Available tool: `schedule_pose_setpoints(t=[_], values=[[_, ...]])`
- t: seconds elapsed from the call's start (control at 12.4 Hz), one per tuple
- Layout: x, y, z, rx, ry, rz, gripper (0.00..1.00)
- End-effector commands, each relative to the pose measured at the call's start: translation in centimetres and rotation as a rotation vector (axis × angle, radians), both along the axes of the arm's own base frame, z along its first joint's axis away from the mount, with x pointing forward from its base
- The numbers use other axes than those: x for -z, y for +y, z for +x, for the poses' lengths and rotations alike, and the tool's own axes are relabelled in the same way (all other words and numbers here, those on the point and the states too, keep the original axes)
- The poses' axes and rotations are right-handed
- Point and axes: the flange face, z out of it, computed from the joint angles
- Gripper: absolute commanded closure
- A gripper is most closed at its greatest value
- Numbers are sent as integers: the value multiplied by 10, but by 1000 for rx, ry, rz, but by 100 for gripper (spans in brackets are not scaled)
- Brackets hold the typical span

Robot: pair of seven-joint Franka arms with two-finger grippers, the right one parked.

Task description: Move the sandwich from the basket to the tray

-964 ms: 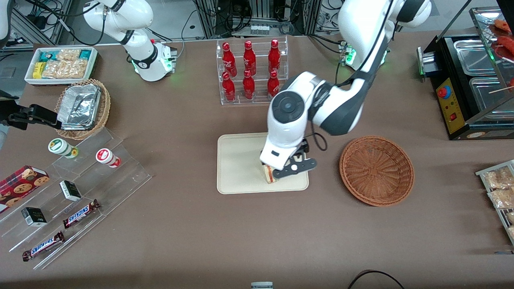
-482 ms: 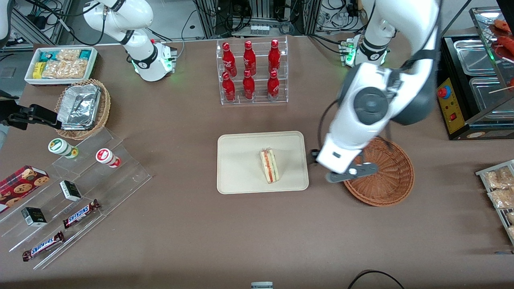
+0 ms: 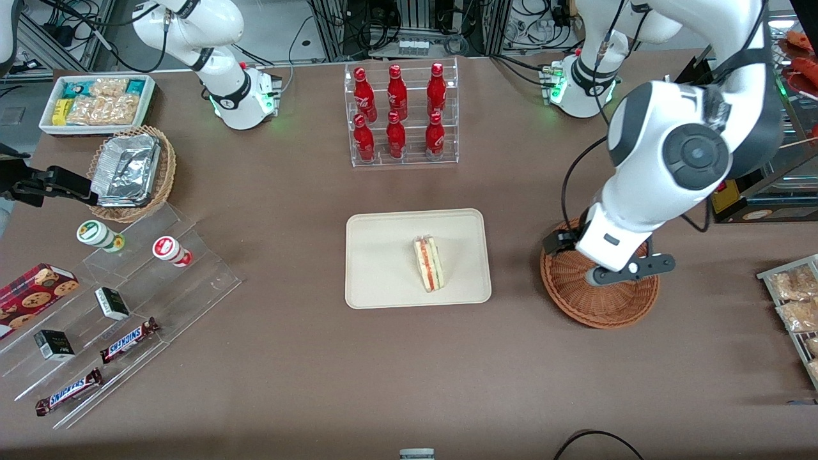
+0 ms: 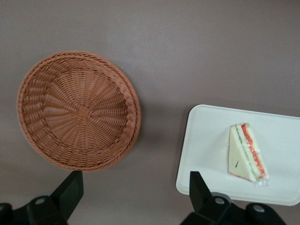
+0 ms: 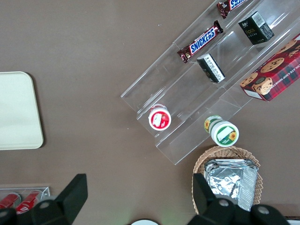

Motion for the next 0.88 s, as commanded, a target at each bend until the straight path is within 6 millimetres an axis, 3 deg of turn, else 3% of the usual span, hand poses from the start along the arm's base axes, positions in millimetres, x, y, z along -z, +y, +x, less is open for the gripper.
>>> schedule_pose_setpoints(t=[0.0,0.08,0.16,0.24,0.32,0.64,0.8], values=[[-18,71,-5,43,61,-55,0],[-35,69,-15,93,61,-78,0],[-40,89,-16,78,70,-89,0],[-55,88,-23,120,60,-100,0],[-61,108,-27,130,64,-108,0],[-100,145,-55,206,63,-60,0],[-115,173,-68,220,67,-61,0]])
